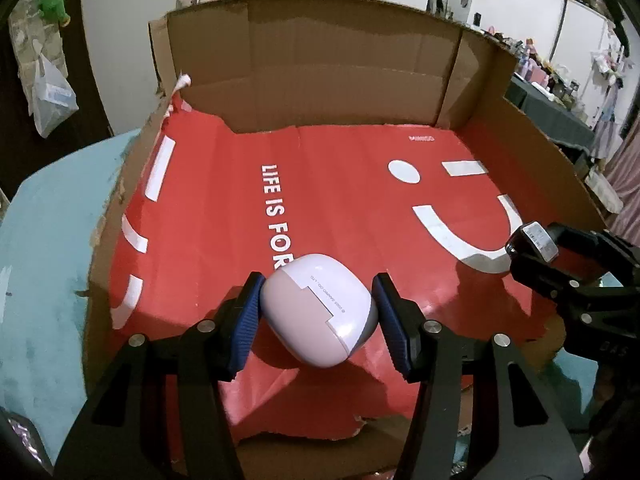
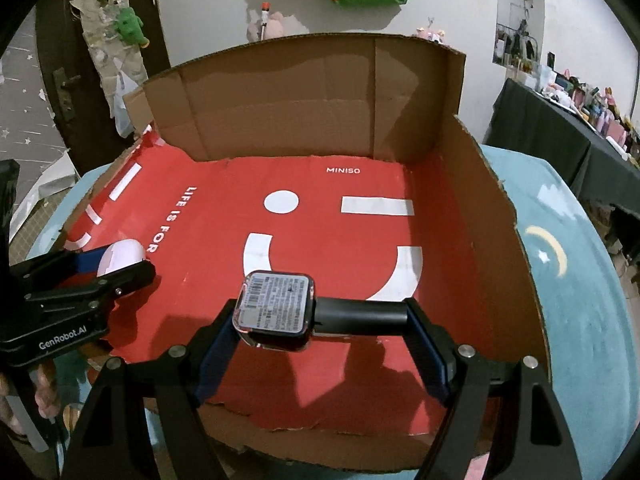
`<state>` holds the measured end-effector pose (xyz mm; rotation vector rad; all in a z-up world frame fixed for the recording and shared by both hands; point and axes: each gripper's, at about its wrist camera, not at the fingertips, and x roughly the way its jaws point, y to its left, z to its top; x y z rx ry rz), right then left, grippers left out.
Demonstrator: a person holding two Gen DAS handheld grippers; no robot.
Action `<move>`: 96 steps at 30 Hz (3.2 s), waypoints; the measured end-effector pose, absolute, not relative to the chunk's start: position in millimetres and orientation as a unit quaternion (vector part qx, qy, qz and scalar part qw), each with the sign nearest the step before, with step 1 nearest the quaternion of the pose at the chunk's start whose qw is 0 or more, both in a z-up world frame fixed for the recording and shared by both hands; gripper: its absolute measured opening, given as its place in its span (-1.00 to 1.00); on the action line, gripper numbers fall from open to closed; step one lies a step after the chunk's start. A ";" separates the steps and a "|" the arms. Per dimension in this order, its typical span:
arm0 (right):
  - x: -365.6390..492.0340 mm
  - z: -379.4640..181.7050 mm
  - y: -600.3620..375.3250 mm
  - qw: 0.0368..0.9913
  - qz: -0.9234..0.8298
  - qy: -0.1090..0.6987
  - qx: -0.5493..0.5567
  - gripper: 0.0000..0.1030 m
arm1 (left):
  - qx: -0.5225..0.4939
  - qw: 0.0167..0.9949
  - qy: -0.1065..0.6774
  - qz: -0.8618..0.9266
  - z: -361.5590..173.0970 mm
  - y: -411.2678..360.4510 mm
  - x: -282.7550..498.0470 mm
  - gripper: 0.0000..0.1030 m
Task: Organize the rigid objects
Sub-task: 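Carry the pink case and black gadget with both grippers into the red box, then lower the pink case and black gadget onto the box floor and open both grippers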
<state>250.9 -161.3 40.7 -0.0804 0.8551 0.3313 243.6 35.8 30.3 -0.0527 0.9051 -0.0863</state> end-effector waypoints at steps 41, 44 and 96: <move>291.6 19.0 -162.6 0.883 0.130 0.449 -0.038 0.56 | -0.025 0.883 0.469 -0.017 21.2 47.7 275.0 0.03; 292.3 19.1 -162.6 0.883 0.129 0.450 -0.041 0.57 | -0.022 0.883 0.469 -0.016 21.0 47.1 274.5 0.03; 237.8 65.9 -168.3 0.909 0.178 0.378 0.002 1.00 | -0.001 0.914 0.406 -0.010 63.4 35.5 222.4 1.00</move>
